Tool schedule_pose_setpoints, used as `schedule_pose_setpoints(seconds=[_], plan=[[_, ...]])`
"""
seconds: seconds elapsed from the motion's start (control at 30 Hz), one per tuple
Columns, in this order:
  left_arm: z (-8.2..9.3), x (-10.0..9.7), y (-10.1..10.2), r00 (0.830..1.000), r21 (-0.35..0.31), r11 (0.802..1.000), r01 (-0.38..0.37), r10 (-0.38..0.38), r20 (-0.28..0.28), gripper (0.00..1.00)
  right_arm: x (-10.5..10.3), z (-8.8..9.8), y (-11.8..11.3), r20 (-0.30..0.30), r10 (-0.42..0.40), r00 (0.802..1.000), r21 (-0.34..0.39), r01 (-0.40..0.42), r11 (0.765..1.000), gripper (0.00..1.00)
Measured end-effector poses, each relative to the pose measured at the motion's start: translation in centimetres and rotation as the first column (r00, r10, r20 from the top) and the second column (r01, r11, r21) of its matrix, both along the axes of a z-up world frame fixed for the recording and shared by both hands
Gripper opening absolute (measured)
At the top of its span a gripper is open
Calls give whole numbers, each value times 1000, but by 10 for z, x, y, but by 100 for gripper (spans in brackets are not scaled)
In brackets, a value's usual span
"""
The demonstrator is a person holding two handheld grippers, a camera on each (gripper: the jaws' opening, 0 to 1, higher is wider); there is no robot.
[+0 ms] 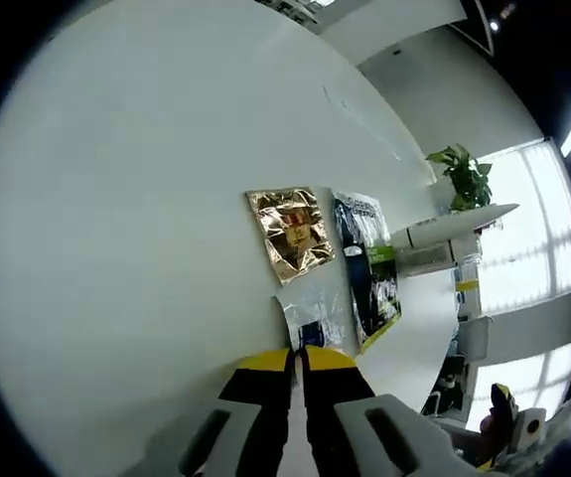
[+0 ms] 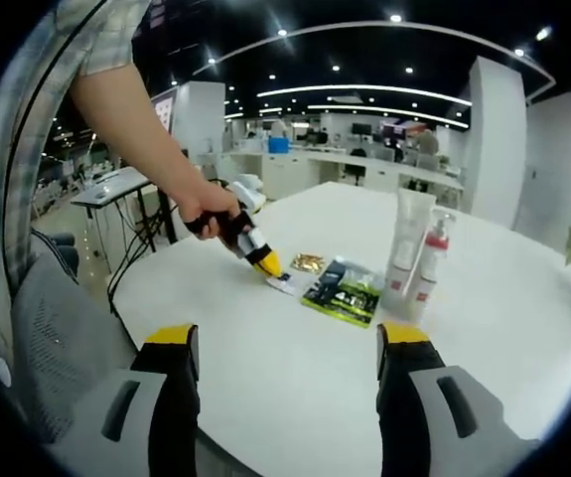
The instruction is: Arrange the skincare products in the storage area until every visible bottle or jar stands upright without overlapping.
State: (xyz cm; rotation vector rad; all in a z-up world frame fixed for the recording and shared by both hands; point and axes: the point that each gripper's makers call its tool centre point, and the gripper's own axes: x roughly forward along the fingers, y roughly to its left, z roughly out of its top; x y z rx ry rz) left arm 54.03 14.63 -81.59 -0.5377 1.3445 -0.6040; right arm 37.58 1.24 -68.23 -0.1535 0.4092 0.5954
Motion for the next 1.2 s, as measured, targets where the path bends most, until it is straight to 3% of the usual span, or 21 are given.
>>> schedule_pose_setpoints(seconds=[0.3,0.5,0.73,0.9,1.0,1.07,1.13,1.2], plan=[[1,0,3,1000,25,1000,15,-16,14,5,1,0,-1,3,-5,1000,-6,5,1000,70],[5,1,4,1000,23,999,29,-29,8,14,0,-1,0,3,4,1000,-11,-4,1000,70],[9,10,17,999,61,998,16,-19,40,22,1,0,-2,6,-5,1000,-9,5,1000,70],[12,22,28,993,117,993,20,-33,111,29,1,0,-2,9,-3,1000,-8,3,1000,70],[17,35,28,982,146,989,31,-57,179,29,0,0,-2,11,-2,1000,-12,2,1000,70],[18,46,30,970,204,978,47,-93,223,29,0,0,-2,12,-2,1000,-13,2,1000,70],[18,54,29,941,302,947,106,-194,278,31,0,0,-2,10,-3,1000,-16,3,1000,70],[16,64,25,890,397,899,186,-325,318,35,1,0,-3,9,-5,1000,-16,5,1000,70]])
